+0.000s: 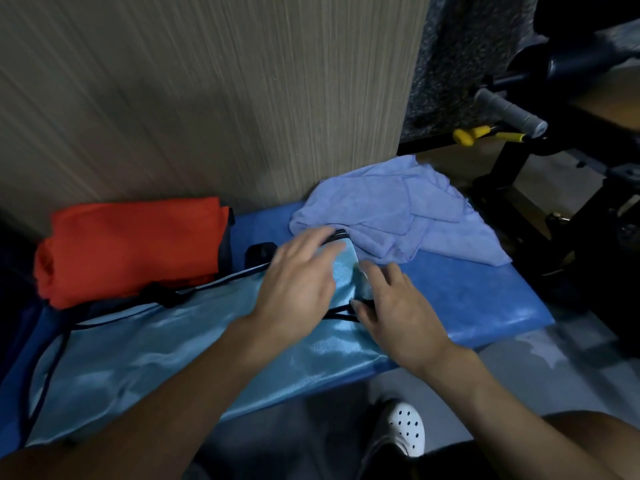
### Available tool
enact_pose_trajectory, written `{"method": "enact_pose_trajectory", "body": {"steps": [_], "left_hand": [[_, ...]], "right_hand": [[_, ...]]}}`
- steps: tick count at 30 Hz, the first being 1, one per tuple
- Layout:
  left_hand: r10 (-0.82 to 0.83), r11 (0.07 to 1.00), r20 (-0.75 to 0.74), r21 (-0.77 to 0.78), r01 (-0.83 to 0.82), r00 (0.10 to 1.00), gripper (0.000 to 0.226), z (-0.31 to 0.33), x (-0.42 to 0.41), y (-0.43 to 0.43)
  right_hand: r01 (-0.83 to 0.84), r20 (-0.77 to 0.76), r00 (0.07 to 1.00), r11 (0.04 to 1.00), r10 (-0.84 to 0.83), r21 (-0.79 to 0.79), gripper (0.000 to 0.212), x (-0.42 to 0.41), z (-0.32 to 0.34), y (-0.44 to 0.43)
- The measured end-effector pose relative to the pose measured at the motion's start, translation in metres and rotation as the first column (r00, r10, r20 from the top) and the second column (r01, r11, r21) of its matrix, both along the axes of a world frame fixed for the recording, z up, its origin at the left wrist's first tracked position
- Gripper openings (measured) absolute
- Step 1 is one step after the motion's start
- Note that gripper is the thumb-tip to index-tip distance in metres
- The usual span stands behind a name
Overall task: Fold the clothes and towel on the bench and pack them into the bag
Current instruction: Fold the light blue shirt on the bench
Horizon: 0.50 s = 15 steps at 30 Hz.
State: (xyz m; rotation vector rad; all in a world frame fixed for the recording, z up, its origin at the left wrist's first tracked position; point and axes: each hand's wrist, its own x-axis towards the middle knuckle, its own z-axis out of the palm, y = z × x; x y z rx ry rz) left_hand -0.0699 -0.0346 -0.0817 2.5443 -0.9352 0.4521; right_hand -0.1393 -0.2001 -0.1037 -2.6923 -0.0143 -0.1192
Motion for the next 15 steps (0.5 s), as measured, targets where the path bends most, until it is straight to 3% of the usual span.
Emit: {"method": "enact_pose_trajectory", "body": {"steps": [3,8,12,15], "left_hand": [[-0.154,0.964,-0.103,0.203,0.173,0.983,0.048,-0.006,0.021,-0.011],[-0.089,0.916,-0.26,0.359,0.182,0.961,0.047,-0.014,0.046,-0.019],[-0.001,0.888,-0.26,0.444,0.12,0.966,0.067,-0.034,0.043,-0.01],[0.067,0.881,-0.26,0.468,0.064,0.963,0.065,-0.042,0.042,-0.008]], "right_hand": [[0.035,-0.076,0.997,0.993,-0.026,0.113,0.043,-0.001,0.004,-0.01],[0.033,-0.056,0.998,0.992,-0.027,0.121,0.004,-0.007,0.005,-0.022],[0.09,-0.069,0.994,0.994,-0.085,0.068,0.012,-0.007,0.005,-0.026],[0.126,-0.151,0.981,0.991,-0.118,0.04,0.009,-0.011,0.006,-0.028]]}}
